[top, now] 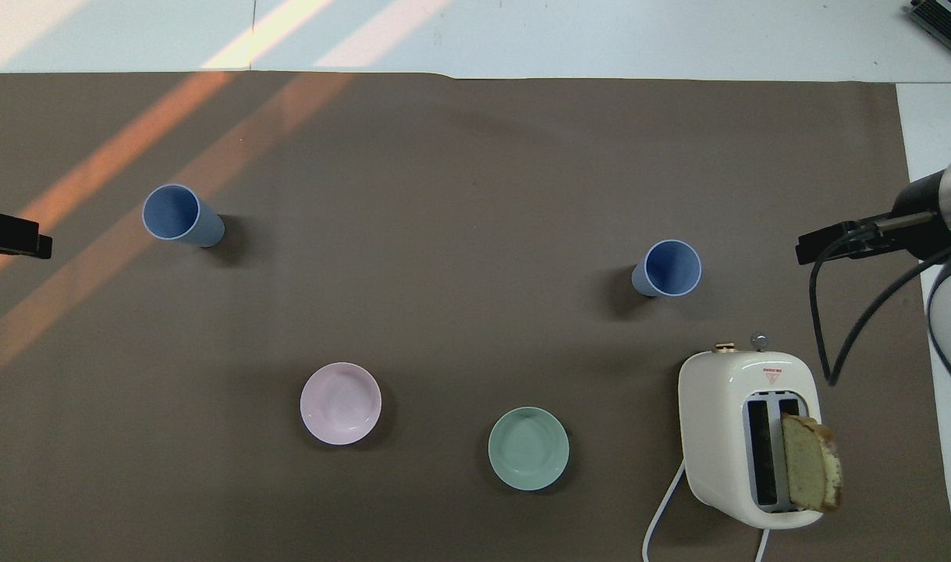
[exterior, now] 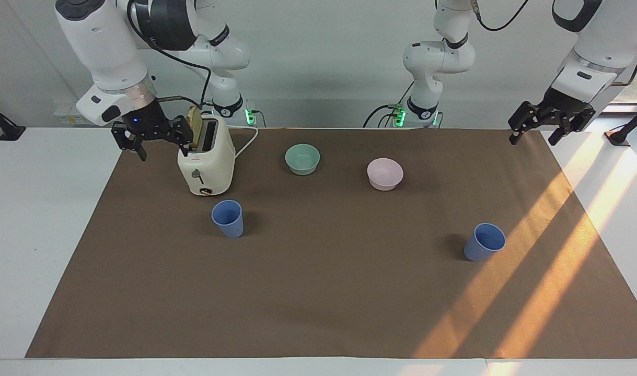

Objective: Stack blue cups with both arms

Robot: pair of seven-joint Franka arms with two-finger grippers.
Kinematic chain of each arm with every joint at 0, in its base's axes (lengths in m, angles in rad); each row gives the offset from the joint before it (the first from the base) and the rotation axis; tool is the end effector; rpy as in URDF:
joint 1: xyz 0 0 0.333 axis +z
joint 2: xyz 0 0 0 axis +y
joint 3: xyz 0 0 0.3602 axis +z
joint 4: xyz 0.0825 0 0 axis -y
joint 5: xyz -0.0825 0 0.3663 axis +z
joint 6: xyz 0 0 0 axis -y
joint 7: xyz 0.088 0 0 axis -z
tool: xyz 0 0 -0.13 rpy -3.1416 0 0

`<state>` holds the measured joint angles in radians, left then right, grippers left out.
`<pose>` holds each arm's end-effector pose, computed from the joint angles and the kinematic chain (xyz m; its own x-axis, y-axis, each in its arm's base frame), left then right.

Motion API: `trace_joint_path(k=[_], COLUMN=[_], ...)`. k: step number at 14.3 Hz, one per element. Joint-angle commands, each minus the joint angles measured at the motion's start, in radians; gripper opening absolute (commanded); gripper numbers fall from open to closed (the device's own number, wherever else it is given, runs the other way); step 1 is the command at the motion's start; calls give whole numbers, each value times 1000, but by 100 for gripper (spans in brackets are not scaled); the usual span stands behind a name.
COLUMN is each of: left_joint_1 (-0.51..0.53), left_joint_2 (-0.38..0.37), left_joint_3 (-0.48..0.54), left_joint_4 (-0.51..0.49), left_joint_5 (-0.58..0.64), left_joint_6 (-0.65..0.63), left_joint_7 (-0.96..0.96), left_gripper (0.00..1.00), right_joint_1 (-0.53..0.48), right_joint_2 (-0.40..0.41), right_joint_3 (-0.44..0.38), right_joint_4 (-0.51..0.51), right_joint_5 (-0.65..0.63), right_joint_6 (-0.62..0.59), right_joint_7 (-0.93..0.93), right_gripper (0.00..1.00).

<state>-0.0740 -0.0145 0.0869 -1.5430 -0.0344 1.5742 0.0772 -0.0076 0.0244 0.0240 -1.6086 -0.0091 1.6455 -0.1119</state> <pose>0.5336 0.0028 0.6665 0.9968 -0.0641 0.0482 -0.0656 -0.9973 0.0320 0.5515 0.0078 0.6218 0.9916 0.1286 0.0115 0.1285 -0.9917 0.0098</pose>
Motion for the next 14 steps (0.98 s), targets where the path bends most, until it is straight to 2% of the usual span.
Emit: trace_joint_path(k=[1,14], left_joint_1=[-10,-13], left_joint_2=[-15,7], left_joint_3=[7,2], left_joint_4=[-22,-19], left_joint_5=[-9,-9], left_joint_6=[23,78], left_joint_7=[1,1], left_gripper=[100,100], right_joint_1=[-11,-26], right_joint_2=[5,5], right_joint_3=[2,2], right_joint_4=[6,4], right_joint_5=[14,15], right_joint_6=[-1,10], right_joint_7=[5,6], right_gripper=[100,100])
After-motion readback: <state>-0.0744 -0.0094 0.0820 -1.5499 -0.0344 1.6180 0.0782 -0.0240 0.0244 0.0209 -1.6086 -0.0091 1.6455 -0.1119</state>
